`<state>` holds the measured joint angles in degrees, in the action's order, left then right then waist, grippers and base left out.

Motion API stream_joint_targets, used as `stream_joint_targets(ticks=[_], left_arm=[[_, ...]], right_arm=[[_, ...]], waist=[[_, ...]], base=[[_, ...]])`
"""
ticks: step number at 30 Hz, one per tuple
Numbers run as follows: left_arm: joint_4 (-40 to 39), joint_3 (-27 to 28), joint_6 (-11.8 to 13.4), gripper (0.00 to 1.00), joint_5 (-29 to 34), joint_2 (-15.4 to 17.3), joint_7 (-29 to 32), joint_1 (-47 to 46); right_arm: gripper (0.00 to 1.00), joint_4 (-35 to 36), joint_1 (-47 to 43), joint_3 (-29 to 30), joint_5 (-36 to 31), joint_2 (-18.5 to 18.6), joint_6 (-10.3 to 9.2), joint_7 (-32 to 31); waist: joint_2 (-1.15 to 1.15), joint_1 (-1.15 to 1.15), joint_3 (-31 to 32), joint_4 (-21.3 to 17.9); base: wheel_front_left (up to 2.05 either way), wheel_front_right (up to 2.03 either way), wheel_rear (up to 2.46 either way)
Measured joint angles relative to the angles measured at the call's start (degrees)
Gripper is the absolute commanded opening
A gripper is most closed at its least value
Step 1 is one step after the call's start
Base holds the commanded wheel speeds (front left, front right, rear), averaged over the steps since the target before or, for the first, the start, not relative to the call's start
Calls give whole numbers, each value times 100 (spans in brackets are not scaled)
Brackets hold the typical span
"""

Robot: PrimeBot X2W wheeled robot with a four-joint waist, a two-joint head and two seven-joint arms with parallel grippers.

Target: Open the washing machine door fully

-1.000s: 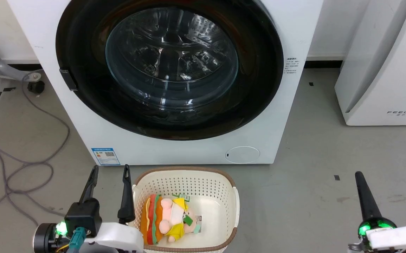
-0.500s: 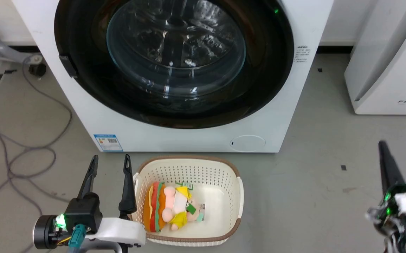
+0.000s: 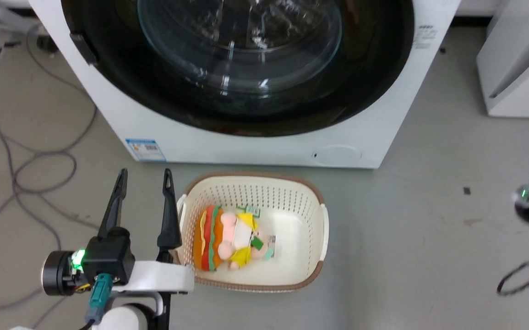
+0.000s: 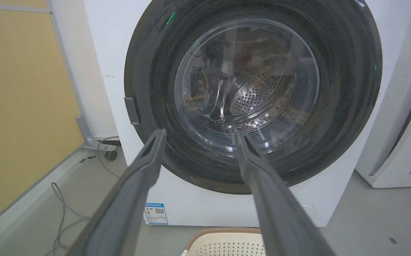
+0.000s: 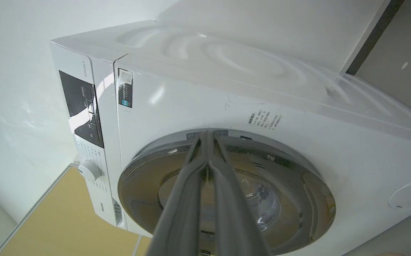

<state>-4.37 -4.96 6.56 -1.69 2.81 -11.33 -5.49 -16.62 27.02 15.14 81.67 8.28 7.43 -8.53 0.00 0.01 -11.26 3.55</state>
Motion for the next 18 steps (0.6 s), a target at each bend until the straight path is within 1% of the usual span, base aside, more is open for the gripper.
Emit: stream_joint_targets(ticks=[8, 13, 18], left_arm=[[-68, -149, 142, 100, -2, -1, -91, -259], [-120, -225, 224, 100, -3, 0, -158, -430], [-157, -354, 294, 100, -10, 0, -214, -568]], right_arm=[[0, -702, 1217, -80, 178, 291, 0, -183], [0, -1051, 1857, -287, 181, 453, 0, -271], [0, -1361, 2406, -531, 186, 520, 0, -300]], waist=[[0, 0, -479, 137], [0, 0, -752, 236], [0, 0, -991, 334]], base=[[0, 0, 0], [0, 0, 0], [0, 0, 0]])
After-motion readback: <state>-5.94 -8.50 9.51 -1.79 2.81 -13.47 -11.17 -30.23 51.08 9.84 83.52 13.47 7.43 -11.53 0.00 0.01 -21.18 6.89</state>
